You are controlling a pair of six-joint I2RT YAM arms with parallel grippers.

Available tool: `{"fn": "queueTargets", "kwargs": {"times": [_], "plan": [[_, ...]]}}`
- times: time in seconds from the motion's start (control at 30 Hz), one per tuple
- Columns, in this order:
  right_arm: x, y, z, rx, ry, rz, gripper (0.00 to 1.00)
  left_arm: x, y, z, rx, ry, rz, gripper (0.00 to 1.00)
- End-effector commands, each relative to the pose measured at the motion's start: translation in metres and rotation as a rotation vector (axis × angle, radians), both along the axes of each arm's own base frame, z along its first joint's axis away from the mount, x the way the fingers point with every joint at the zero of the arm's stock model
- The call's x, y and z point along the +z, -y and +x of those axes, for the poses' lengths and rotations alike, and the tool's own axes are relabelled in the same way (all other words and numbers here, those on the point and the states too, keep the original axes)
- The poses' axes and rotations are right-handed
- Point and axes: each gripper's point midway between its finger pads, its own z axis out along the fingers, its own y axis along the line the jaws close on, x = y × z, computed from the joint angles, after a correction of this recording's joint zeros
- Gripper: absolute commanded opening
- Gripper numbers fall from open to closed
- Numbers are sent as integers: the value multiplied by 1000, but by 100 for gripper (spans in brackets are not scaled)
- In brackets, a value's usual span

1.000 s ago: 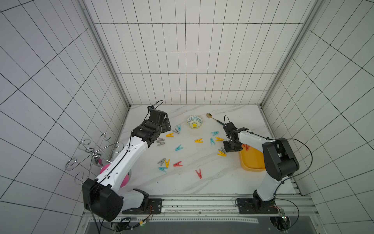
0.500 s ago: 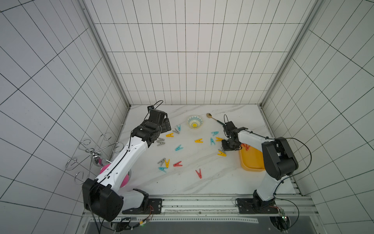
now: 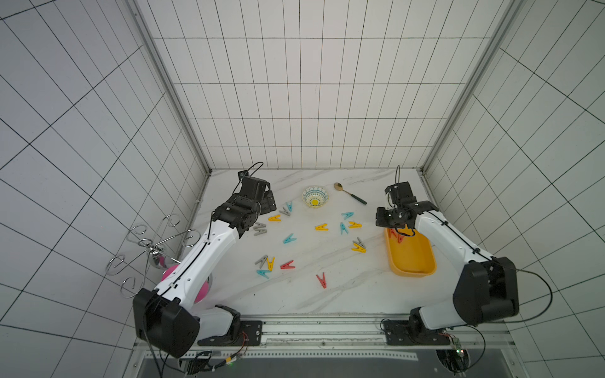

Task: Put the clothespins into the storage box
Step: Place the clothespin in the storage box.

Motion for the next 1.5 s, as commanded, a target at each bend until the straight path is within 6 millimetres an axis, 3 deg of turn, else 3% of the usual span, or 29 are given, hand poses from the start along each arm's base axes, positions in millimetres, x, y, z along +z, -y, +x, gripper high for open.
{"fn": "queueTargets", "kwargs": {"times": [0.0, 0.07, 0.27, 0.7, 0.9, 1.13, 1.47], "plan": [[-13, 42, -15, -150, -71, 2, 6, 9, -2, 1, 1, 31, 2, 99], [-28, 61, -23, -212, -114, 1, 6, 8, -2, 1, 1, 33, 1, 99], [-70, 92, -35, -306, -217, -7, 6, 4, 0, 5, -6, 25, -3, 99], [-119, 120, -32, -441, -297, -7, 8, -2, -1, 14, 0, 13, 0, 99], [-128, 113, -15, -434, -284, 48, 8, -3, 2, 19, -8, 11, -4, 99], [-124, 105, 4, -418, -269, 105, 10, -7, 3, 23, -5, 3, 2, 99], [-113, 96, 11, -372, -271, 127, 16, -7, 2, 20, 0, 2, -8, 99]]}}
